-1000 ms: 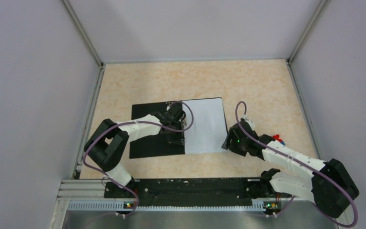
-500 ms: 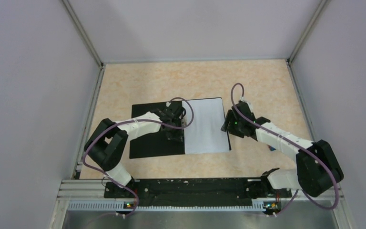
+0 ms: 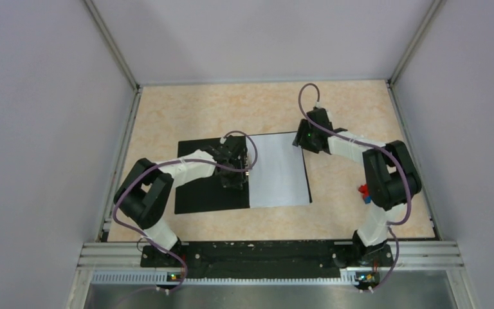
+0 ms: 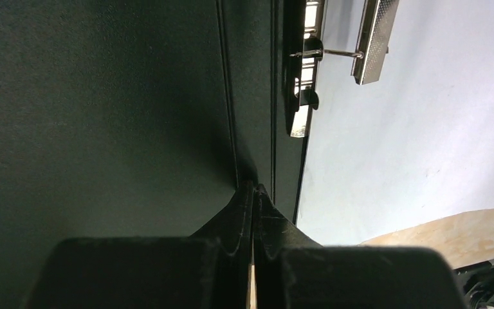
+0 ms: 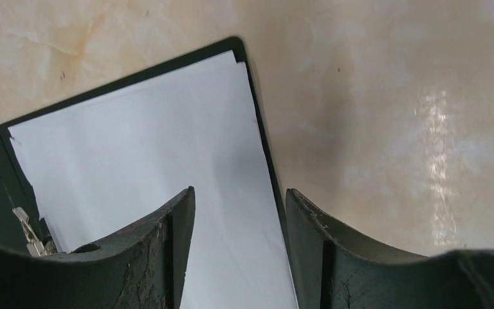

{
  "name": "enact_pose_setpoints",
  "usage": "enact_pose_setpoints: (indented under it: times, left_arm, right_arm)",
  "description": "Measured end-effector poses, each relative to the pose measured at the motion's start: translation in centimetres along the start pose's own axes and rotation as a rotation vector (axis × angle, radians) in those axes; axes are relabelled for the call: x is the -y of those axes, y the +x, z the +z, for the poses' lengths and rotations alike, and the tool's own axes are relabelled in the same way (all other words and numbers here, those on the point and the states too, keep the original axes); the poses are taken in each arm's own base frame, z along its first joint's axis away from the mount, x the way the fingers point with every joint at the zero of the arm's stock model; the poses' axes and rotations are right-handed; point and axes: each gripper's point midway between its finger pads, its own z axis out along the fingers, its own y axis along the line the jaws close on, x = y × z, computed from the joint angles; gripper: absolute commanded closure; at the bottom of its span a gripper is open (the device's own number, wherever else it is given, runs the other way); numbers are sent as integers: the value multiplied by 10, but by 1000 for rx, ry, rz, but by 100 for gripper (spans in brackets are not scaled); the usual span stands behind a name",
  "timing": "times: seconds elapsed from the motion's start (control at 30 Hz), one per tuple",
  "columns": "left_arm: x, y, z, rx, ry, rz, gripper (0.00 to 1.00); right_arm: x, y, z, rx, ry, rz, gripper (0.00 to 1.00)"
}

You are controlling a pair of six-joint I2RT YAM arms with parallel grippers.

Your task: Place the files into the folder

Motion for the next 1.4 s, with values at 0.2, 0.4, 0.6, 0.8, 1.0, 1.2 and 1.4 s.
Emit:
enact_pose_setpoints:
  times: [0.2,0.4,0.6,0.8,1.0,1.2,1.4]
  left_arm:
    - [-1,-1,1,-7,15,-13,100]
    - [-2,-2,1,-15,28,-23,100]
    - [-3,-2,1,-18,37,-30,100]
    - [-3,-2,1,-21,41,-30,100]
    - [-3,-2,1,-20,42,-28,100]
    - [-3,-2,1,-19,44,-27,100]
    - [-3,-3,1,-19,47,-20,100]
  right_arm:
    - [-7,-21,26,27,17,-26,46]
    - [-12,-30,44,33,23,-37,46]
    - [-20,-39,52,46,29,-55,46]
    - [-26,-40,53,50,44,-80,46]
    - [-29,-36,52,46,64,-106,46]
    - [-31,-36,54,45,73,-115,46]
    - [-26,-37,53,47,106,-120,42]
